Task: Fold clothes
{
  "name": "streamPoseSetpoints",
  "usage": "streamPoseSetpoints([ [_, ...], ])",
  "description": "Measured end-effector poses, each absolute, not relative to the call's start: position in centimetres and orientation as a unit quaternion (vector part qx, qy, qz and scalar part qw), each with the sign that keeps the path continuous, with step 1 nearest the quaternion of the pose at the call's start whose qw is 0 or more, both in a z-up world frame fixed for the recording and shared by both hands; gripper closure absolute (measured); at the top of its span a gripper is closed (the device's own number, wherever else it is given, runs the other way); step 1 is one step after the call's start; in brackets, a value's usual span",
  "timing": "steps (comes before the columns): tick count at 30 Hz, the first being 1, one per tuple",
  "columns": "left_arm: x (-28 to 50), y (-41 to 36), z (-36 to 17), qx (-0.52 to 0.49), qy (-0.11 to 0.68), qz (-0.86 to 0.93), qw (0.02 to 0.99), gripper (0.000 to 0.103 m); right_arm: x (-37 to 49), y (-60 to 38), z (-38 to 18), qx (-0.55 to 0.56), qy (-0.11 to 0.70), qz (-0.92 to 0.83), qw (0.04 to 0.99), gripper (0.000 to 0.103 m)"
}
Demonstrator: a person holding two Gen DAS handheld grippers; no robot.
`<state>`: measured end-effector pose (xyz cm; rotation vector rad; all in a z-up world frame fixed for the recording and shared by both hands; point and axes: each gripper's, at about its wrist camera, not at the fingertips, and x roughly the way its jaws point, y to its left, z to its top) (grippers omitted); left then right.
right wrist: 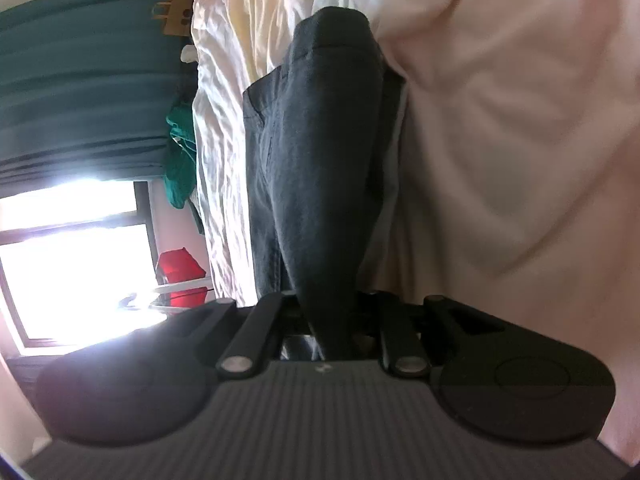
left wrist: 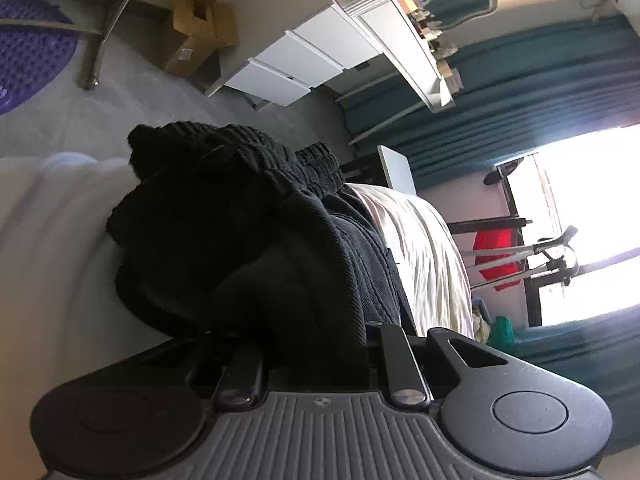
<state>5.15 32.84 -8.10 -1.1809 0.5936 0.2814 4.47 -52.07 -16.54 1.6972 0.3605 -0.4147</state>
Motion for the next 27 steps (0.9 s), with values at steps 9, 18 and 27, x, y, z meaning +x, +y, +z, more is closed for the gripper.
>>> streamPoseSetpoints([
  [9,5.6,31.2,-7.9,-0.514,0.28,0.182,0.79,0.077,1.6,-52.6,-17.1,0.752,0.097,-0.199,0.621,0.079],
  [18,6.9,29.8,-7.0,-0.472,0.286,0.195,0.811,0.075,2.6,-55.1,-17.5,0.725,0.066,-0.225,0.648,0.079],
  [27,6.4,29.2,-6.5,-0.464,0.284,0.2,0.815,0.073,1.9,-54.8,-15.3,0.657,0.034,-0.274,0.702,0.085],
])
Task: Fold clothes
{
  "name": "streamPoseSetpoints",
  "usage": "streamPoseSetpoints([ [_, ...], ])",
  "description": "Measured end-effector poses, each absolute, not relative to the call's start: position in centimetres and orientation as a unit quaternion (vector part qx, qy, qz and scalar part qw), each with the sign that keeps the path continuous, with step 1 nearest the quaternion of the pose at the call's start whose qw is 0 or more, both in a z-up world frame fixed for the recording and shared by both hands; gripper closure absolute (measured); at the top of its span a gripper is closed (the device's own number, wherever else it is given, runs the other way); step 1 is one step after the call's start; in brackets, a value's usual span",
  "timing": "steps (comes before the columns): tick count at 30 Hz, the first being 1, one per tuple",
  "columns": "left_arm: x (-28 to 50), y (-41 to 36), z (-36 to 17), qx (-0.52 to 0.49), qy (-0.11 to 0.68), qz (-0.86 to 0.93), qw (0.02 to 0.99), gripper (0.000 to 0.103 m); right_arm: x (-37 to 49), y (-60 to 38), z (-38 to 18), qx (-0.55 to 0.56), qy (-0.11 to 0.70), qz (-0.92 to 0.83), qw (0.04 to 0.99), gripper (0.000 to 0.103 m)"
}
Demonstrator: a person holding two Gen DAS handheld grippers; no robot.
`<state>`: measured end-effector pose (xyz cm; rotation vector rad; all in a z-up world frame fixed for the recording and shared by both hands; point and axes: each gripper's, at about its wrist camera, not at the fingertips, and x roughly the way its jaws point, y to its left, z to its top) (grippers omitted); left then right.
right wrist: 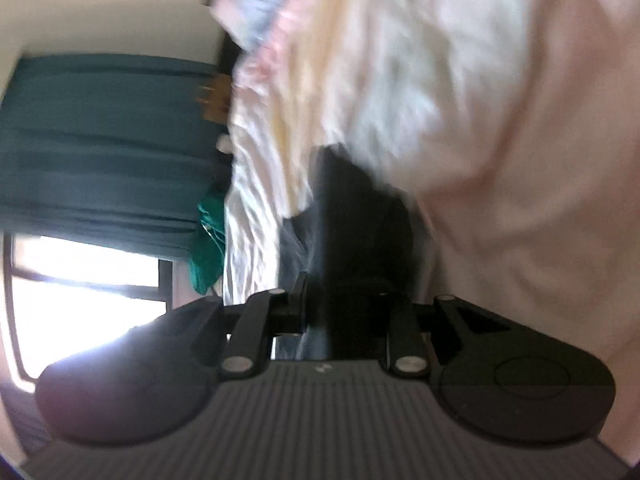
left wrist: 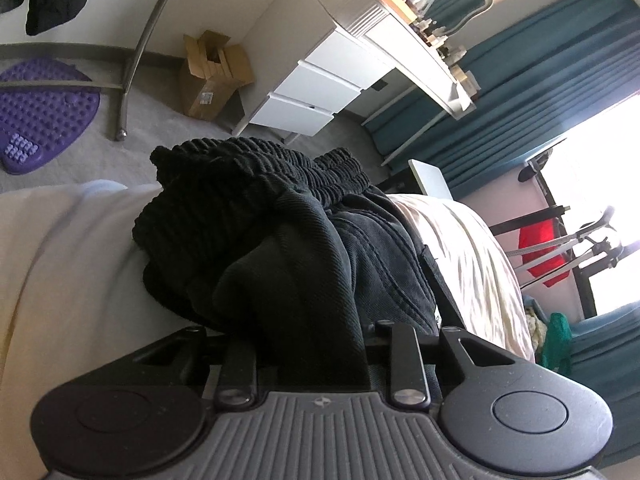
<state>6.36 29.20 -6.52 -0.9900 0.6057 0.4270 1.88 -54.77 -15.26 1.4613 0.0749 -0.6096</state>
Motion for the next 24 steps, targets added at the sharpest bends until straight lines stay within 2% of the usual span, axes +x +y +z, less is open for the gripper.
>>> streamPoseSetpoints([
  [6,5.7,29.0,-6.1,-0.456,0.287,0.196,0.819,0.073,1.0,-55.8,-16.6,0.671,0.05,-0.287,0.681,0.085],
  [10,5.4,28.5,-5.6,-0.438,0.3,0.198,0.824,0.072,1.3,-56.6,-17.7,0.684,0.067,-0.275,0.672,0.082],
  [13,4.5,28.3,-4.9,-0.428,0.31,0.192,0.827,0.068,2.4,-57.1,-18.1,0.685,0.08,-0.264,0.674,0.078],
  [15,3.5,28.1,-4.3,-0.421,0.314,0.184,0.831,0.061,2.9,-57.4,-18.4,0.686,0.086,-0.257,0.675,0.078],
  [17,2.2,27.6,-3.3,-0.38,0.321,0.181,0.849,0.06,3.1,-57.7,-18.6,0.683,0.089,-0.254,0.679,0.078],
  [20,0.3,26.6,-1.2,-0.333,0.311,0.186,0.87,0.055,3.3,-57.5,-17.8,0.66,0.094,-0.269,0.696,0.081],
  [22,-0.4,25.3,0.2,-0.295,0.298,0.19,0.888,0.052,3.3,-57.2,-17.1,0.638,0.102,-0.278,0.711,0.087],
  [24,-1.0,23.7,1.7,-0.256,0.284,0.189,0.905,0.047,3.5,-57.3,-16.8,0.629,0.1,-0.282,0.718,0.089],
])
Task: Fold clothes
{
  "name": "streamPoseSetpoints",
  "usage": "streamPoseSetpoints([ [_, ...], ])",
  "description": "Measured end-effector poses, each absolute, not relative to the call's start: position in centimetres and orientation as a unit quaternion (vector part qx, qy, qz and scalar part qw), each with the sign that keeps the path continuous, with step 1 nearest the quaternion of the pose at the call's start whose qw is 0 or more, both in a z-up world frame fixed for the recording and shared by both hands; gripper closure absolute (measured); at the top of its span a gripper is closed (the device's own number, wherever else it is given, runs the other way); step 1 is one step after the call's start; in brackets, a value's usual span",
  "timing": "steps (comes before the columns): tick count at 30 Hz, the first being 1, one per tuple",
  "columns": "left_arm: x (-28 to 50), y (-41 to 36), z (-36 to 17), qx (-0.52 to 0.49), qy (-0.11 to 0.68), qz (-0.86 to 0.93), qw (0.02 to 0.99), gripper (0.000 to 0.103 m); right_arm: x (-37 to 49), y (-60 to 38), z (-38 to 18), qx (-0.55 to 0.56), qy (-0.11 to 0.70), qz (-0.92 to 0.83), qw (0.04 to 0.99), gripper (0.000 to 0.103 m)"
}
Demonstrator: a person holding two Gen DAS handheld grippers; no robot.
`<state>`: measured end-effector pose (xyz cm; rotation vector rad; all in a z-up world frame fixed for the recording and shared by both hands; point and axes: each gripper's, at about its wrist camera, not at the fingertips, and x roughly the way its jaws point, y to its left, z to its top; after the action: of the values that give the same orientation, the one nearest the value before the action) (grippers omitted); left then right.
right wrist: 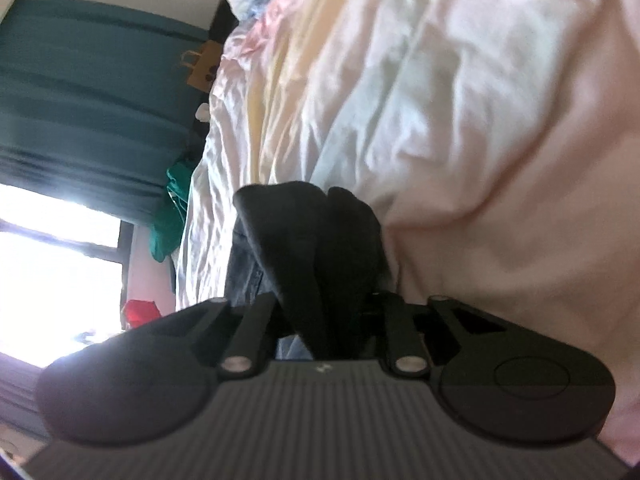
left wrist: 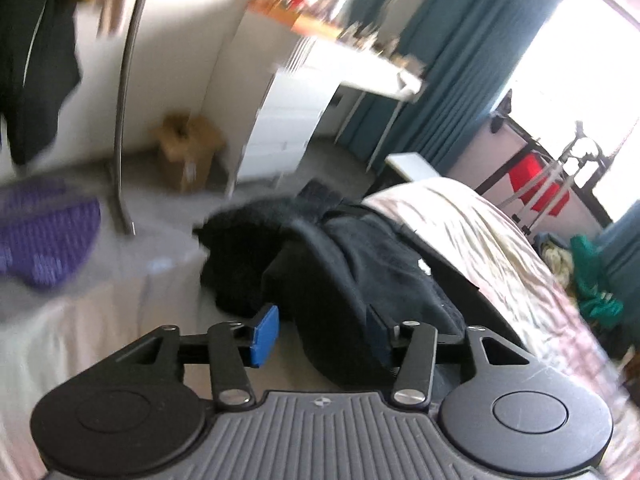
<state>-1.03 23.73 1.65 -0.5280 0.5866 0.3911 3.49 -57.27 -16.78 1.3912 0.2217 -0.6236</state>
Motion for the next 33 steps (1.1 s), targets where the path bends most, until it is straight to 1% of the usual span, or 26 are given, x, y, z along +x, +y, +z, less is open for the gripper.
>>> streamPoseSetpoints([
  [2,-1.2,21.8,2.6,-0.221,0.266,0.174,0.922,0.04,3.6,-57.4,-16.5,0.624,0.097,-0.285,0.721,0.09],
  [3,-1.0,20.8,2.9,-0.206,0.263,0.164,0.928,0.038,3.6,-57.5,-16.4,0.62,0.095,-0.286,0.724,0.09],
  [7,1.9,15.9,3.1,-0.114,0.274,0.101,0.95,0.036,3.8,-57.4,-15.4,0.592,0.096,-0.285,0.748,0.091],
  [9,3.6,13.5,2.5,-0.088,0.27,0.066,0.957,0.036,3.2,-57.0,-15.1,0.58,0.098,-0.285,0.756,0.091],
  [13,7.0,8.8,0.6,-0.048,0.262,0.01,0.964,0.036,2.8,-56.8,-14.8,0.571,0.101,-0.289,0.762,0.091],
  [16,8.7,5.9,-2.1,-0.012,0.254,-0.041,0.966,0.036,2.8,-56.6,-14.4,0.555,0.105,-0.293,0.772,0.091],
  [22,10.1,4.8,-7.6,0.021,0.312,-0.038,0.949,0.038,3.3,-56.1,-13.3,0.516,0.11,-0.302,0.794,0.091],
  [26,10.4,4.6,-9.0,0.05,0.329,-0.035,0.942,0.038,3.3,-55.2,-12.1,0.487,0.111,-0.308,0.81,0.091],
  [28,10.4,4.6,-9.4,0.064,0.332,-0.034,0.94,0.037,3.6,-54.5,-11.2,0.453,0.114,-0.312,0.827,0.091],
  [30,10.7,4.9,-9.7,0.061,0.334,-0.033,0.94,0.037,4.0,-53.6,-10.1,0.411,0.119,-0.318,0.846,0.091],
  [33,11.1,5.2,-10.0,0.054,0.339,-0.036,0.939,0.037,4.2,-52.1,-8.2,0.375,0.105,-0.32,0.864,0.091],
])
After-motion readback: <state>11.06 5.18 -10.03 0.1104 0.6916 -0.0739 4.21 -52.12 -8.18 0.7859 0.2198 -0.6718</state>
